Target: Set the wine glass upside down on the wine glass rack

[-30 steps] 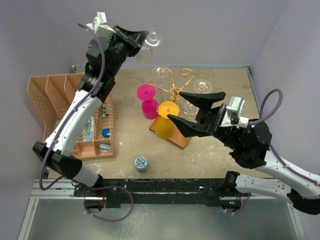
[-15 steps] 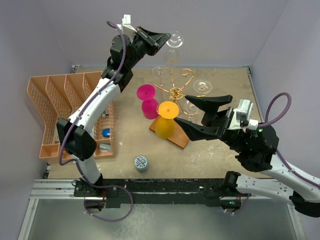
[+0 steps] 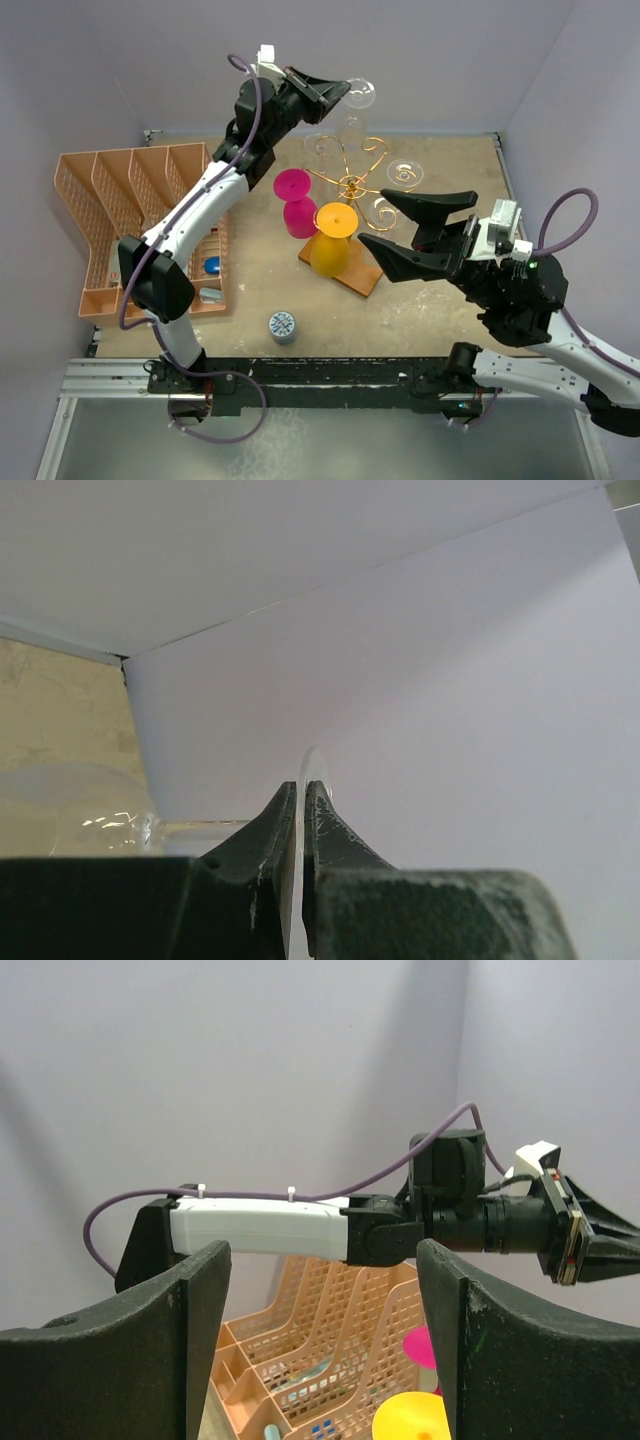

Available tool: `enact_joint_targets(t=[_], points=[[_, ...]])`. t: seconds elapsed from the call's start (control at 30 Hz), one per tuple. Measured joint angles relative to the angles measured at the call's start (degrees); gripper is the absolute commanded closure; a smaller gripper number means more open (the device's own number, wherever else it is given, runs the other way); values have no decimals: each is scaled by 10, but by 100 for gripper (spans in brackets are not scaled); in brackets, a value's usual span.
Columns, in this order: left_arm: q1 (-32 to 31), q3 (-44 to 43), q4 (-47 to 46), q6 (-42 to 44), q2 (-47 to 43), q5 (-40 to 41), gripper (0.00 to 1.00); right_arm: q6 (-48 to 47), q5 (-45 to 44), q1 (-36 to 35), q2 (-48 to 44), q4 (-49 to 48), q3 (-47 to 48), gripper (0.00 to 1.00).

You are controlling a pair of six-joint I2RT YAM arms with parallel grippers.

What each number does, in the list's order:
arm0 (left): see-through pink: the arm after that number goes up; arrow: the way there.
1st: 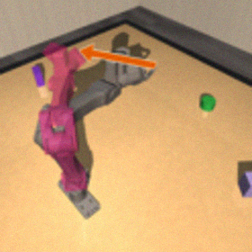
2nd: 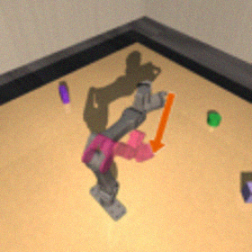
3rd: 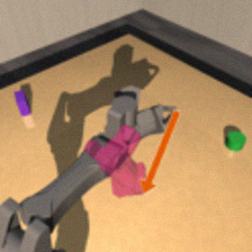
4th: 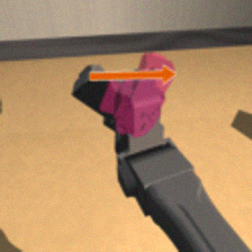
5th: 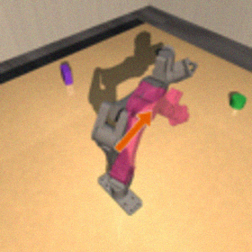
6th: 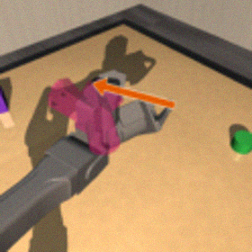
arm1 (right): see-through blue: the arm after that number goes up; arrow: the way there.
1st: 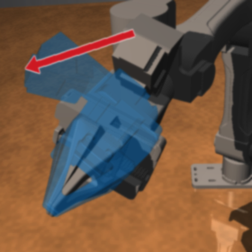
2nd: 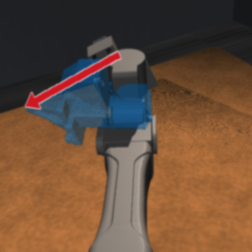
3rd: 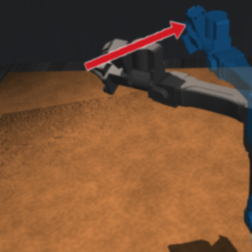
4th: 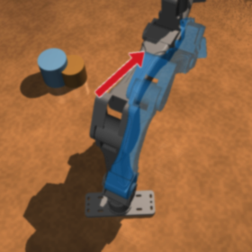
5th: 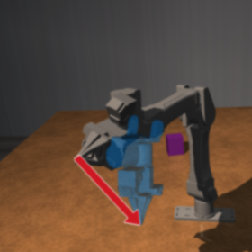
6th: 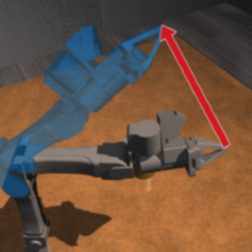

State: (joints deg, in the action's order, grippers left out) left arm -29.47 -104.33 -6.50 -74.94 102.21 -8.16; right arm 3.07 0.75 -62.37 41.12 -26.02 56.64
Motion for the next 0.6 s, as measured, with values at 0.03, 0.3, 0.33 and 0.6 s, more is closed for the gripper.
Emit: enact_joint_targets(t=[0.03,0.3,0.33,0.6], points=[[-3,3,2,0,0,0,100,0,0,0,-1,0,0,23],[-13,26,16,2,0,8,100,5,-5,0,-7,0,-1,23],[-16,28,20,6,0,12,100,5,-9,0,-7,-1,-2,23],[-41,39,53,25,-8,30,100,11,-26,0,-13,-4,-17,23]])
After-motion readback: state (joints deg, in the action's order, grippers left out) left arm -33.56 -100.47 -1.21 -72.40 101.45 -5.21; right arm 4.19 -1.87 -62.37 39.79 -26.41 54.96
